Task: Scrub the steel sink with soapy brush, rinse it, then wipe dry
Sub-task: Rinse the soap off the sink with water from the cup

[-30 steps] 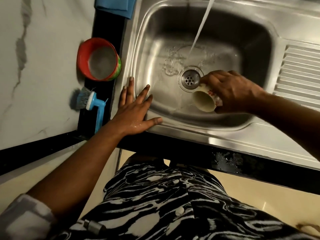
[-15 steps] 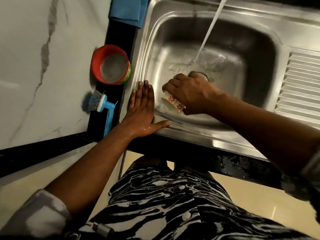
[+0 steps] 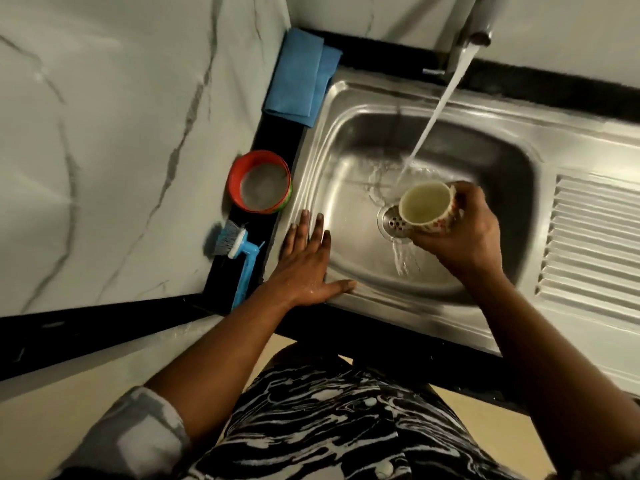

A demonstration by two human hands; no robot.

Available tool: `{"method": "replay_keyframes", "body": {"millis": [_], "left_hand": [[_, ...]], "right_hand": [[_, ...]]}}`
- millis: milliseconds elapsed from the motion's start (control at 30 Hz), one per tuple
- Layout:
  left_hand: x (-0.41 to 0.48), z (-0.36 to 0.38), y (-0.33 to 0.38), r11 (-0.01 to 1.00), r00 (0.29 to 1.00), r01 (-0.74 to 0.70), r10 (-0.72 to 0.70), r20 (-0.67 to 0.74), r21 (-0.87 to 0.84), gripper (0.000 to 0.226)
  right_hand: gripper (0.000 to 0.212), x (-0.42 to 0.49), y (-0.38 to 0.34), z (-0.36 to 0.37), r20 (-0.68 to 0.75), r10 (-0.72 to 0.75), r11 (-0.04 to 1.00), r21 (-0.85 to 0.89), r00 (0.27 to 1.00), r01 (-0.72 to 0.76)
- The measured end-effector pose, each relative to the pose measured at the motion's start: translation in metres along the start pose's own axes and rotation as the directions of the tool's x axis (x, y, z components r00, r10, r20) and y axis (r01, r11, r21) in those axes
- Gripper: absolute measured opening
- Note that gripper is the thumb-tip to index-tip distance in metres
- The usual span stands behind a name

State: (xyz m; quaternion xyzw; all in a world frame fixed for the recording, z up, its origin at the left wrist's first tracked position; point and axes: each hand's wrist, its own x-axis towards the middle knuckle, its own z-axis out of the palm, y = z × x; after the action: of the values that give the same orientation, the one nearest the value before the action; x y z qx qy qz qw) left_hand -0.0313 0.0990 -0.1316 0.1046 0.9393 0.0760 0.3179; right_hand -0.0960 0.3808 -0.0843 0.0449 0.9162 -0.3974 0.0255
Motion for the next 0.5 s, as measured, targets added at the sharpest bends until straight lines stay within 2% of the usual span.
{"method": "replay_keyframes", "body": {"millis": [67, 200, 500], "left_hand": [[0.001, -0.001, 0.001, 1.000, 1.000, 0.003, -0.003, 0.009, -0.001, 0.126], [-0.001, -0.002, 0.002, 1.000, 1.000, 0.002, -0.002, 0.022, -0.024, 0.127], [0.003, -0.004, 0.000, 0.999, 0.998, 0.021, -0.018, 0.063, -0.046, 0.130]], "right_hand": [[0.087, -0.011, -0.004, 0.000, -0.046, 0.010, 0.995, 0.101, 0.999, -0.005], [0.088, -0.019, -0.008, 0.021, 0.005, 0.066, 0.989, 0.132, 0.998, -0.066], [0.090, 0.038, -0.086, 0.082, 0.072, 0.012, 0.920, 0.391, 0.997, -0.040]]}}
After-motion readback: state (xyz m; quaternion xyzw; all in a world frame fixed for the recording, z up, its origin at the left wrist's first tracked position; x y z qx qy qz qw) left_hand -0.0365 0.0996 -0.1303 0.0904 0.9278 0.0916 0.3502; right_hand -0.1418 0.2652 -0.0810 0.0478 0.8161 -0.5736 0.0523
